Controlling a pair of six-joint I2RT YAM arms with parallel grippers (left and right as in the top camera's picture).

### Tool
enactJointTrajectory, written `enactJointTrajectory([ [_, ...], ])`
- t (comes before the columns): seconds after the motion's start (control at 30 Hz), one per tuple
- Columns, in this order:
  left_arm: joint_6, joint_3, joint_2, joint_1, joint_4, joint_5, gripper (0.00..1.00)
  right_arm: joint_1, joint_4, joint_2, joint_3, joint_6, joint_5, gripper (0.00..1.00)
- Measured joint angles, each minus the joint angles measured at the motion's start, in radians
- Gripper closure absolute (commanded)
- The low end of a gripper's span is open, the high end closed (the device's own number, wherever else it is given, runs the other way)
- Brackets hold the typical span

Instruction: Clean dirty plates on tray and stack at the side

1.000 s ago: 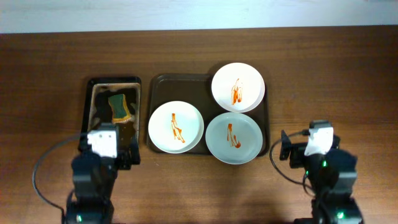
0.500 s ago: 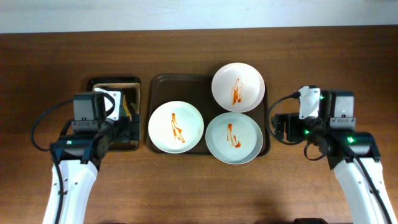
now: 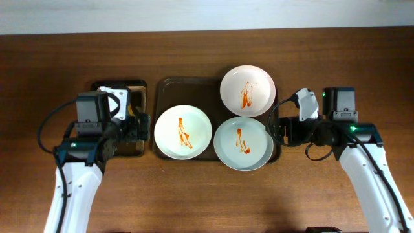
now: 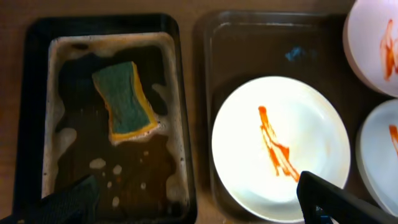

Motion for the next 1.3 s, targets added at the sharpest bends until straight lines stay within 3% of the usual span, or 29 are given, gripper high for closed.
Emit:
enactJointTrajectory([
  [0.13,-0.012,0.065,0.085,0.011,-0.018,-0.009,0.12,0.000,-0.008,0.032,0.000,0.006,-0.014,0.26],
  [0.33,-0.021,0.269,0.307,0.093,-0.039,-0.024,0.16,0.000,-0.020,0.102,0.000,0.024,0.012,0.28],
  [0.53,-0.021,0.282,0.472,0.099,-0.027,-0.061,0.32,0.000,-0.032,0.200,0.000,0.053,0.033,0.37],
  [0.77,-0.020,0.282,0.615,0.099,0.061,-0.097,0.39,0.000,-0.037,0.250,0.001,0.064,0.037,0.38],
  [0.83,-0.020,0.282,0.642,0.099,0.081,-0.107,0.45,0.003,-0.038,0.250,0.001,0.064,0.036,0.38],
  [0.9,-0.019,0.282,0.673,0.099,0.103,-0.112,0.58,0.008,-0.038,0.250,0.001,0.067,0.037,0.38],
  [1.0,-0.021,0.282,0.706,0.099,0.120,-0.122,0.69,0.026,-0.037,0.250,0.001,0.068,0.040,0.38],
  [1.2,-0.024,0.282,0.737,0.099,0.130,-0.134,1.00,0.045,-0.036,0.250,0.001,0.070,0.040,0.38],
  [1.3,-0.021,0.282,0.737,0.099,0.129,-0.134,1.00,0.045,-0.030,0.250,0.001,0.071,0.040,0.37],
])
